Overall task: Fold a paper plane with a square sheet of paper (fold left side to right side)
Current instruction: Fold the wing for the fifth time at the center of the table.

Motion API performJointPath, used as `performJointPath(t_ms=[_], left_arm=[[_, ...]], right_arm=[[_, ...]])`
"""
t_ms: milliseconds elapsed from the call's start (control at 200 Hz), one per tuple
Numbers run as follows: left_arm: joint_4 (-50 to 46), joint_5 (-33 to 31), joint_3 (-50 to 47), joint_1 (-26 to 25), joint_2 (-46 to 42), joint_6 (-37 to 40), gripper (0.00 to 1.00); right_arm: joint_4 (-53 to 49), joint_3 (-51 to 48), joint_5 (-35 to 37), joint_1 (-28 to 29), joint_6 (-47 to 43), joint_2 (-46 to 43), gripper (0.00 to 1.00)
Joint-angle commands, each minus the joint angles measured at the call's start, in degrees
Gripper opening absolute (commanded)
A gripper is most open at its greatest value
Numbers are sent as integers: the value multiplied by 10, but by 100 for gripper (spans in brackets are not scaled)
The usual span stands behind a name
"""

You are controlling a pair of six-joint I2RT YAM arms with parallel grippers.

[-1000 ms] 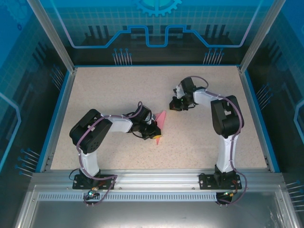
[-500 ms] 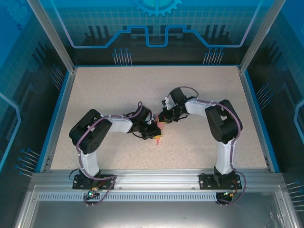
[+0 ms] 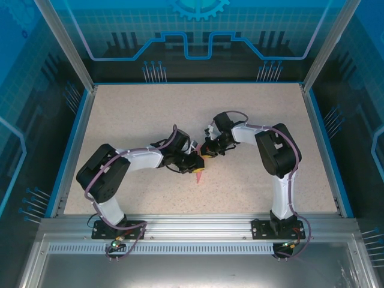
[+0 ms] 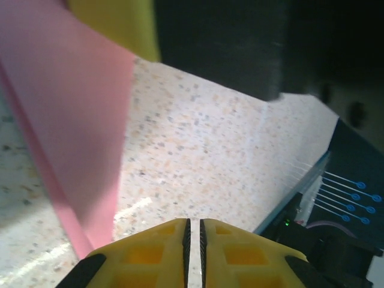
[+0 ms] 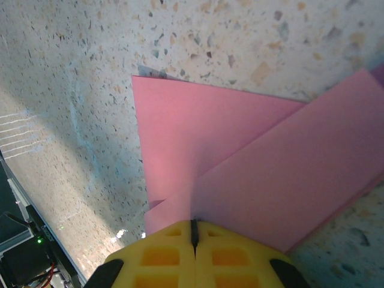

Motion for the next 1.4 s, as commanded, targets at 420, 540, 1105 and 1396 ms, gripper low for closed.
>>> performJointPath(t_ms=[420, 540, 1105, 1396], left_arm=[[-72, 43, 25, -11, 47, 18, 20], [-72, 39, 20, -11, 53, 19, 20], [-82, 21, 3, -11, 62, 29, 20], [-80, 23, -4, -11, 64, 28, 20]], right_arm=[[-39, 4, 44, -1, -10, 24, 3], [-42, 5, 47, 0, -11, 24, 3], [-55, 10, 60, -1, -15, 30, 3], [-60, 13, 62, -1, -15, 33, 3]])
